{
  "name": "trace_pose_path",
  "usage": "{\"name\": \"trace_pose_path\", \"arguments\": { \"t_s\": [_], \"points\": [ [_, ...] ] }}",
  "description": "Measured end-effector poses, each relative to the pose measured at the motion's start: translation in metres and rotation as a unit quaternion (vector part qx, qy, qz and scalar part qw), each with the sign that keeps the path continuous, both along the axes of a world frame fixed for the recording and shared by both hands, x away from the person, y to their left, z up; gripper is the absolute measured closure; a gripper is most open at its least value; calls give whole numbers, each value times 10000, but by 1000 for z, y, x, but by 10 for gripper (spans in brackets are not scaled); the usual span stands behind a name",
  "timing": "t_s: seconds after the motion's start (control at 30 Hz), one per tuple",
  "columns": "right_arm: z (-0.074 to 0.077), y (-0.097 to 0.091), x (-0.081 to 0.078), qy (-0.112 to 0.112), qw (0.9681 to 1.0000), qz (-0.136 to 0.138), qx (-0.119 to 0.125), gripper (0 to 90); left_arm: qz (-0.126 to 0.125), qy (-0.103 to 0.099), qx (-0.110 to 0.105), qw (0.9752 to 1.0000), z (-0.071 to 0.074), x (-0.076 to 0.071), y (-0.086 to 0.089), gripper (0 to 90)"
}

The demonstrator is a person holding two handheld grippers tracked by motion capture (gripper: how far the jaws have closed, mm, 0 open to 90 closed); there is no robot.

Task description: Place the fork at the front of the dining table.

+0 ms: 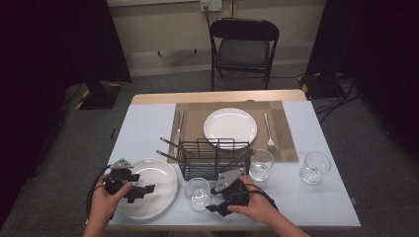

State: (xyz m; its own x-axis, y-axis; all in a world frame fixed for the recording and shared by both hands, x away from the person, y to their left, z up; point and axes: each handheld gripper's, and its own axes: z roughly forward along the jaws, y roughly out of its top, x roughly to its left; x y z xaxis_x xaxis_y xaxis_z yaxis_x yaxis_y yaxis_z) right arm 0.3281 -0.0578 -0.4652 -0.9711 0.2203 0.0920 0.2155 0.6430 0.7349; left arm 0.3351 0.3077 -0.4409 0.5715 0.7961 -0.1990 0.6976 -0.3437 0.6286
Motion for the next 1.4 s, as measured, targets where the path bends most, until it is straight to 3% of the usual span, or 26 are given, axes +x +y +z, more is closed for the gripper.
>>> {"name": "trace_pose_path", "arguments": {
  "t_s": [1.4],
  "points": [
    [-2,17,0,-18,9999,78,63,441,7,-25,-32,10000,2,-1,1,170]
  ]
}}
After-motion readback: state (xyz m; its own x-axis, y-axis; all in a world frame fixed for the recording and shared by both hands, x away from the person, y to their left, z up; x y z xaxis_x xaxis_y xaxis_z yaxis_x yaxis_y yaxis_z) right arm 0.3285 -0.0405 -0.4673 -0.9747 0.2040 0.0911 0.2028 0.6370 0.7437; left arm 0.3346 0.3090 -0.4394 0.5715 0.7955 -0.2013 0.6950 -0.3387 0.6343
